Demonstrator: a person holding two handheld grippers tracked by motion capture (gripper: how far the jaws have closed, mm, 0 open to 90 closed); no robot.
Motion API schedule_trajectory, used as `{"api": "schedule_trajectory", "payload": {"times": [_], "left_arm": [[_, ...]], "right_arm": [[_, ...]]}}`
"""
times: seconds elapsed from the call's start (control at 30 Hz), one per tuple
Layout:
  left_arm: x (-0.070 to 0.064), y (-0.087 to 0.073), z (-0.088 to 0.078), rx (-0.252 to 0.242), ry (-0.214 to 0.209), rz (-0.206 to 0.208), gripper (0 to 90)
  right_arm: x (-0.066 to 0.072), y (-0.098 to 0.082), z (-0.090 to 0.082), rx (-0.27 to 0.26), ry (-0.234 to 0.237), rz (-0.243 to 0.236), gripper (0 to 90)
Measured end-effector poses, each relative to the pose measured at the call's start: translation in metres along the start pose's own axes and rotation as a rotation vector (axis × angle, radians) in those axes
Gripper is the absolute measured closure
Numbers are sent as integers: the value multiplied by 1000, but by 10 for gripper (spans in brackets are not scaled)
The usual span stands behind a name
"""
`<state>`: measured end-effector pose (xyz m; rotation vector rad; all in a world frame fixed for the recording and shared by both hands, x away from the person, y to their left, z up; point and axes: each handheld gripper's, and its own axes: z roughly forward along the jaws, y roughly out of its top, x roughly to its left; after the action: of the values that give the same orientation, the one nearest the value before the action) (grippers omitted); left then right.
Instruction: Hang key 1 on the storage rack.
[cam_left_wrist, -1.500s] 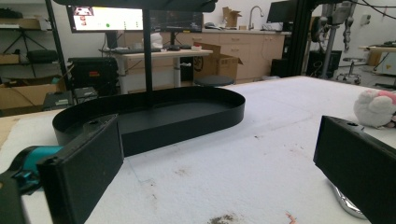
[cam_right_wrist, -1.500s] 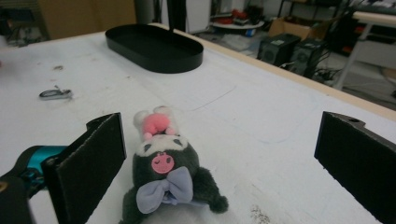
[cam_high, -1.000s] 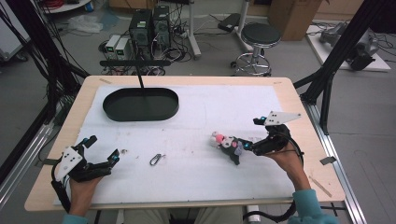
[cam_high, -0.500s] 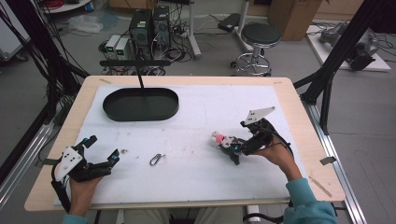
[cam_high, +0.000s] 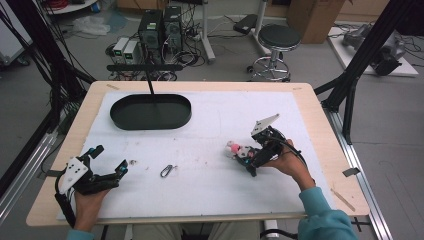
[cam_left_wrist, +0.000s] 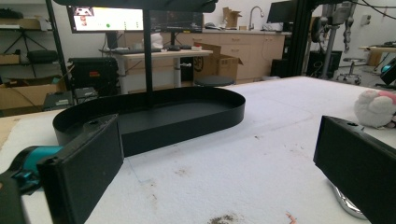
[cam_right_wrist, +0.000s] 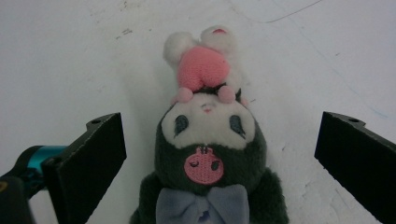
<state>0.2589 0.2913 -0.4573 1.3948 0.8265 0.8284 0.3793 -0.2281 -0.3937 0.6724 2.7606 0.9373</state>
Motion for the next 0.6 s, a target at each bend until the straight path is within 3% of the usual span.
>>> {"api": "schedule_trajectory", "payload": {"times": [0.17,0.6], "left_arm": [[0,0,0,0,0,-1,20],[0,0,0,0,-1,-1,20]], "right_arm": [[1,1,9,49,17,4,11],[3,2,19,95,14,-5,12]]}}
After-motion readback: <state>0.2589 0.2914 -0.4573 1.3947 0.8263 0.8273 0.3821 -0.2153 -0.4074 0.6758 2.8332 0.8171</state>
